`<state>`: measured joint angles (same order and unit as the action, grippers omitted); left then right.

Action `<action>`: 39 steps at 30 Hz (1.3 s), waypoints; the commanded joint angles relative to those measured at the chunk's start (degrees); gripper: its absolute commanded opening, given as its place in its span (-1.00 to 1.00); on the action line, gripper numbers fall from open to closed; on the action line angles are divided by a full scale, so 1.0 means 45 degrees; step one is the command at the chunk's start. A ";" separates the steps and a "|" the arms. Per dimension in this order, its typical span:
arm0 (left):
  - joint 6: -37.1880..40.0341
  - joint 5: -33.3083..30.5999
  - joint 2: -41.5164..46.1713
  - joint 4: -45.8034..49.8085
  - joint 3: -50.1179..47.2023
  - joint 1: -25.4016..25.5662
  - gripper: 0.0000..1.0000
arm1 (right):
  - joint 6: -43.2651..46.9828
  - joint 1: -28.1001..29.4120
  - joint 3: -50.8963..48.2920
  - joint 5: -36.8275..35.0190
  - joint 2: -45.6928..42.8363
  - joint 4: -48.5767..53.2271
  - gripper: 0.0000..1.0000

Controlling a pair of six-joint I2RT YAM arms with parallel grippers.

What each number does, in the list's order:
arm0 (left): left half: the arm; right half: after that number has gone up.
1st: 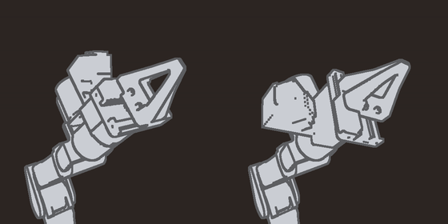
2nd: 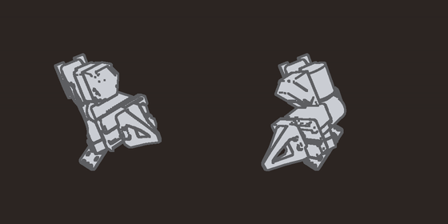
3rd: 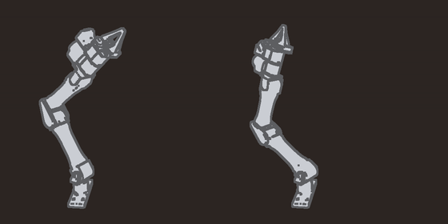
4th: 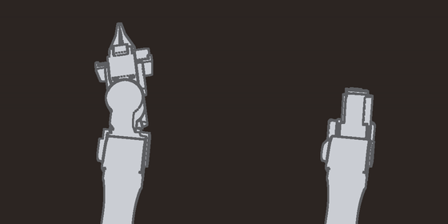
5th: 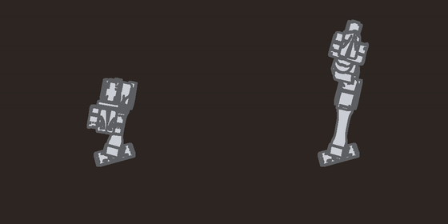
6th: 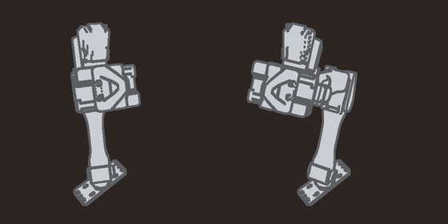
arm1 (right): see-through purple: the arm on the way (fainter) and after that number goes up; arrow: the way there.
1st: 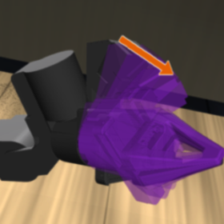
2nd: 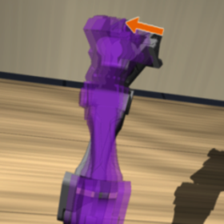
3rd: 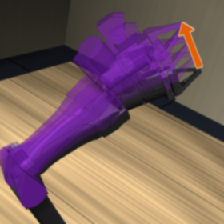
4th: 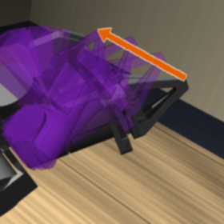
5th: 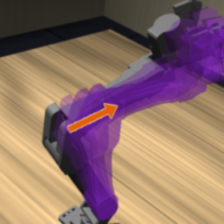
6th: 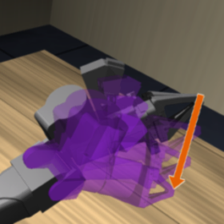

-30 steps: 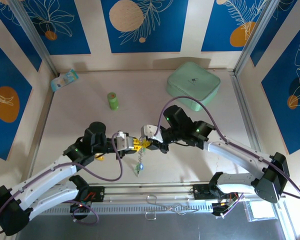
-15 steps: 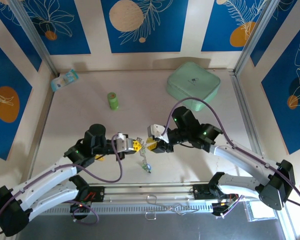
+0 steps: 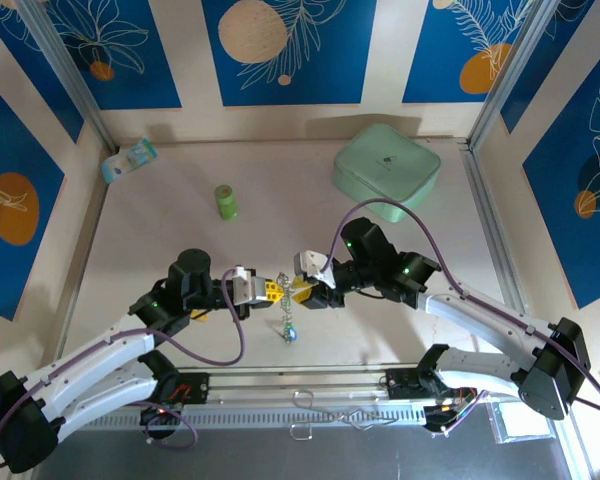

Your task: Put the keys on the keyring

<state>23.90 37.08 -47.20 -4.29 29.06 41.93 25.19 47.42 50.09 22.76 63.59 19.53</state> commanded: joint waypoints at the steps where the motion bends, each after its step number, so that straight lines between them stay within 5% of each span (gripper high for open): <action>1: -0.0025 0.0490 0.0098 -0.0588 -0.0007 0.0095 -1.00 | -0.0100 0.0077 0.0044 0.0043 0.0048 -0.0201 -0.45; 14: -0.0228 0.0529 0.0079 -0.1079 -0.0198 0.0085 -1.00 | -0.0056 -0.0049 -0.0034 0.0179 0.0202 -0.0170 -1.00; 39: -0.1296 0.0178 0.0018 -0.3224 -0.0961 0.0106 -1.00 | -0.0488 -0.0110 -0.0673 -0.0539 0.0235 -0.0637 -1.00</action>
<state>19.51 37.12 -47.79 -13.34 24.93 41.91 23.90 47.11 48.18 21.56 65.43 16.88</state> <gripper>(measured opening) 0.056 0.063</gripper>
